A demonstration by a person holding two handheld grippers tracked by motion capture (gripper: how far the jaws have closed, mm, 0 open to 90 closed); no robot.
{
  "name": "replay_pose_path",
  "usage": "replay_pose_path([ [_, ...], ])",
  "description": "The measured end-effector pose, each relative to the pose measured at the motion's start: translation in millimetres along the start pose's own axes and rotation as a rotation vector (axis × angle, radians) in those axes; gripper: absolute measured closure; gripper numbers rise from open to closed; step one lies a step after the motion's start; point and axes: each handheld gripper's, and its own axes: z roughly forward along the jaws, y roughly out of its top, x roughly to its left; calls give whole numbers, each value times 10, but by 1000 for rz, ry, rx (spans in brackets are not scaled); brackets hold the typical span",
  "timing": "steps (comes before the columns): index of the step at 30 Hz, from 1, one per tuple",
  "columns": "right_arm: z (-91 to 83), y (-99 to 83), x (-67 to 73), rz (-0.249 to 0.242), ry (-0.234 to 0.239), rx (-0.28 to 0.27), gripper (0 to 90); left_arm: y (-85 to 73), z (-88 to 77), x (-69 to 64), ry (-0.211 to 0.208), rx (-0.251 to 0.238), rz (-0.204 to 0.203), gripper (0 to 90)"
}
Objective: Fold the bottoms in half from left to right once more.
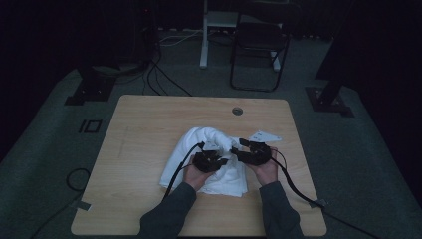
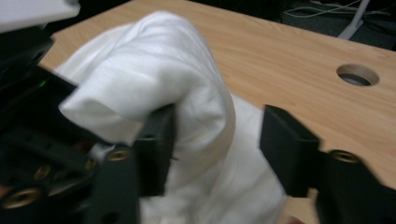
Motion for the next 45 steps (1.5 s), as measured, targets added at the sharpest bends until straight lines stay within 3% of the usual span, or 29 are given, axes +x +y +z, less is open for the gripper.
replay_pose_path([
  [1,0,0,0,0,0,0,575,0,0,0,0,0,0,756],
  [2,61,35,-23,11,8,5,768,16,-35,-8,-10,-8,-5,731],
  [4,128,56,-49,26,-16,16,854,57,-115,-31,-27,-22,0,654],
  [7,184,65,-78,45,-34,23,864,74,-151,-50,-26,-31,3,607],
  [8,240,64,-128,70,-35,28,869,187,-402,-131,-12,-83,49,576],
  [9,263,61,-148,79,-43,33,869,226,-501,-141,-15,-110,59,575],
  [10,263,61,-148,79,-43,33,869,226,-501,-141,-15,-110,59,565],
  [13,327,39,-208,90,-82,62,868,344,-898,-105,-4,-235,64,551],
  [14,327,39,-208,90,-82,62,868,344,-898,-105,-4,-235,64,540],
  [15,390,11,-256,100,-94,91,864,392,-1208,43,111,-305,60,544],
  [18,419,3,-275,106,-92,99,863,351,-1313,282,216,-299,-13,567],
  [20,427,1,-281,108,-92,101,863,351,-1313,282,216,-299,-13,569],
  [21,441,-4,-294,109,-96,108,861,222,-1215,557,265,-237,-89,570],
  [22,441,-4,-294,109,-96,108,861,222,-1215,557,265,-237,-89,570],
  [23,451,-7,-308,111,-98,114,860,121,-1090,669,267,-184,-121,570],
  [24,451,-7,-308,111,-98,114,860,121,-1090,669,267,-184,-121,571],
  [25,454,-8,-316,112,-99,119,858,4,-940,737,230,-133,-152,574],
  [26,454,-8,-316,112,-99,119,858,4,-940,737,230,-133,-152,576],
  [27,459,-13,-318,105,-100,126,858,-90,-799,735,210,-101,-163,588],
  [30,462,-20,-314,99,-105,137,857,-150,-669,693,206,-75,-145,608],
  [31,455,-32,-315,96,-108,142,843,-189,-541,649,226,-34,-115,610],
  [33,448,-38,-321,101,-108,145,828,-228,-440,632,239,-8,-106,611],
  [35,351,-54,-345,115,-122,150,671,-283,-375,654,239,-23,-137,619],
  [37,295,-50,-341,109,-126,144,671,-283,-375,654,239,-23,-137,621],
  [38,295,-50,-341,109,-126,144,619,-280,-373,629,257,-16,-119,621],
  [39,109,-10,-302,87,-122,105,550,-273,-364,599,276,-8,-101,621],
  [41,45,13,-281,81,-118,91,548,-270,-362,596,278,-8,-102,621],
  [42,-82,65,-215,67,-97,54,540,-271,-363,592,280,-10,-106,621],
  [45,-147,99,-146,63,-69,25,553,-274,-367,591,281,-13,-107,620],
])
